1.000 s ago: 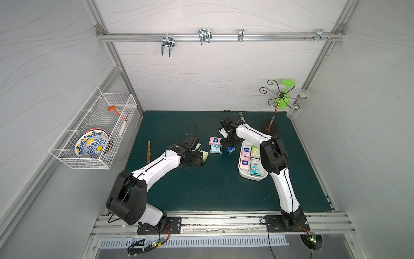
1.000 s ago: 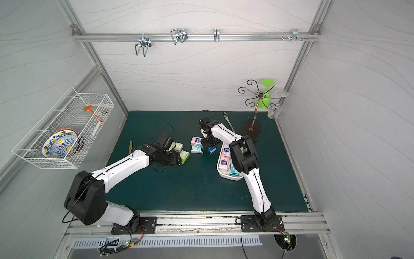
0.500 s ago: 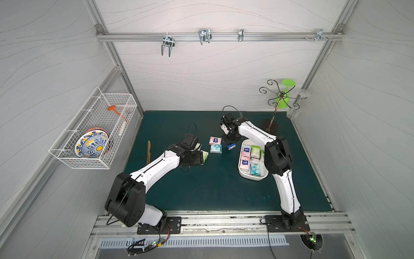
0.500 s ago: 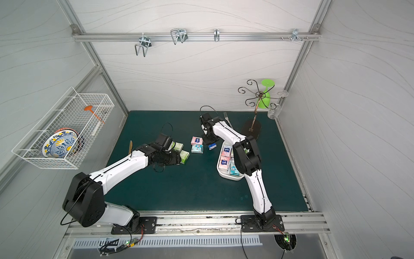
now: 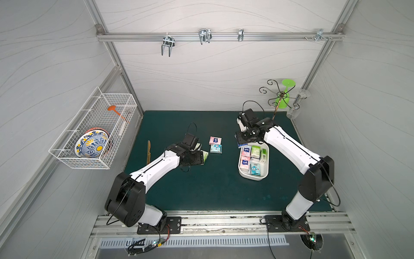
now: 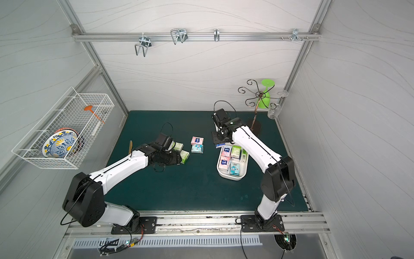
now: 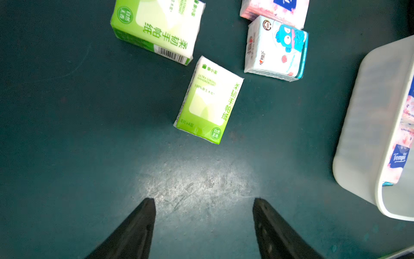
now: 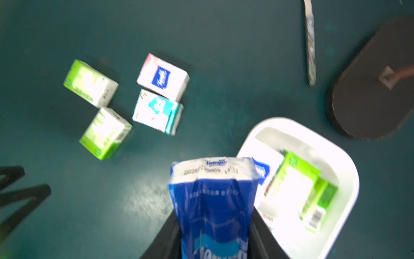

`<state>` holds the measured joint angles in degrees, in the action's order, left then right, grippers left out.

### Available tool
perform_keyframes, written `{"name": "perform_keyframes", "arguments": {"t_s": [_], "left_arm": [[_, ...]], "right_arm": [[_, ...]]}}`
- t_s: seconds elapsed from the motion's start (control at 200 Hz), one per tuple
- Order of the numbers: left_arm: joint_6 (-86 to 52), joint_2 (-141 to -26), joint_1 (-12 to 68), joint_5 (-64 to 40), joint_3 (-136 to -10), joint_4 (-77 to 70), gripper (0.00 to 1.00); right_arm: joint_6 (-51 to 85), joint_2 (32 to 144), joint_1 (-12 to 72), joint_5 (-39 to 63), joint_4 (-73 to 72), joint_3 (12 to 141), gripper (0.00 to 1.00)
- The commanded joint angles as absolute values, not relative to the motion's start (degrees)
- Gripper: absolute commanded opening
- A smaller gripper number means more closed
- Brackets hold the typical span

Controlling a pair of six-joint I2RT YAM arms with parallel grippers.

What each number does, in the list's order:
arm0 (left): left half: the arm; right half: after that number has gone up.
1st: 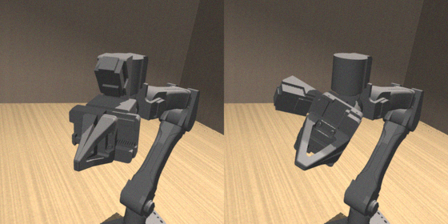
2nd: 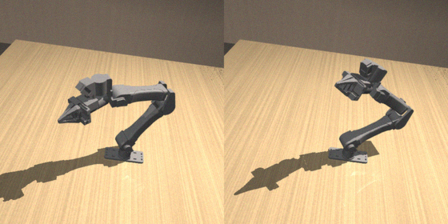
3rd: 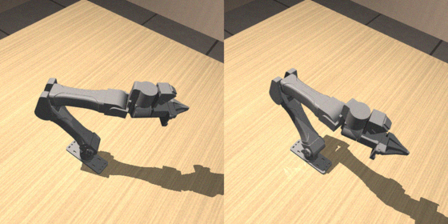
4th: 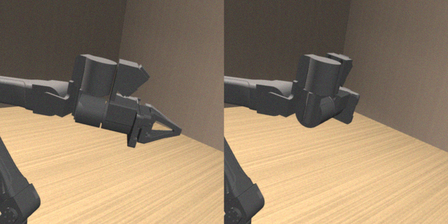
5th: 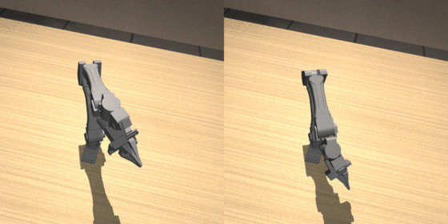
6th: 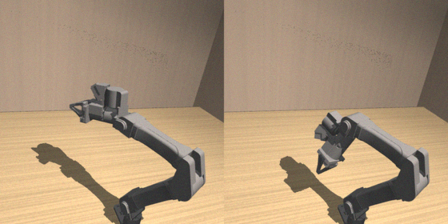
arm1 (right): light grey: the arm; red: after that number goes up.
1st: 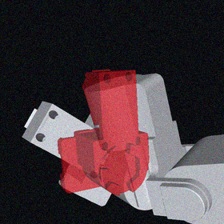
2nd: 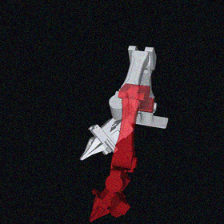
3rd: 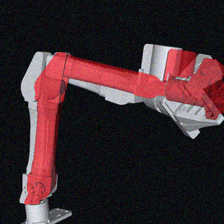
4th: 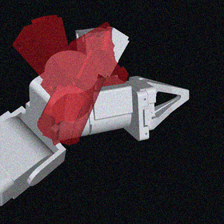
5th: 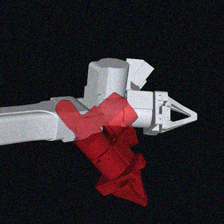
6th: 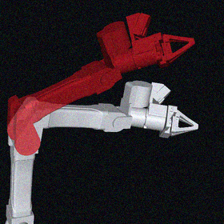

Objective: Put the pocket tissues into the storage box
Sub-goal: Place the pocket tissues in the storage box.

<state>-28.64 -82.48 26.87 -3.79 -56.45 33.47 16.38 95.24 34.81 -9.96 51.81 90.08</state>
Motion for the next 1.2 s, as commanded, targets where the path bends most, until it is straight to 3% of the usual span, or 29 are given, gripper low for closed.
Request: {"name": "perform_keyframes", "arguments": {"t_s": [0.0, 0.215, 0.495, 1.196], "left_arm": [[-27.8, -81.4, 26.6, -4.8, -57.2, 32.0, 0.73], [-27.8, -81.0, 26.6, -5.0, -57.4, 32.2, 0.73], [-27.8, -80.6, 26.6, -5.1, -57.2, 32.3, 0.73], [-27.5, -81.0, 26.6, -4.4, -57.2, 32.7, 0.73]], "right_arm": [[21.5, 91.0, 34.6, -12.0, 56.0, 86.3, 0.4], [28.4, 82.2, 32.6, -12.9, 57.1, 74.4, 0.41], [34.6, 74.9, 25.4, -7.1, 52.7, 61.2, 0.42], [34.4, 85.8, 25.6, -2.9, 41.8, 58.9, 0.48]]}}
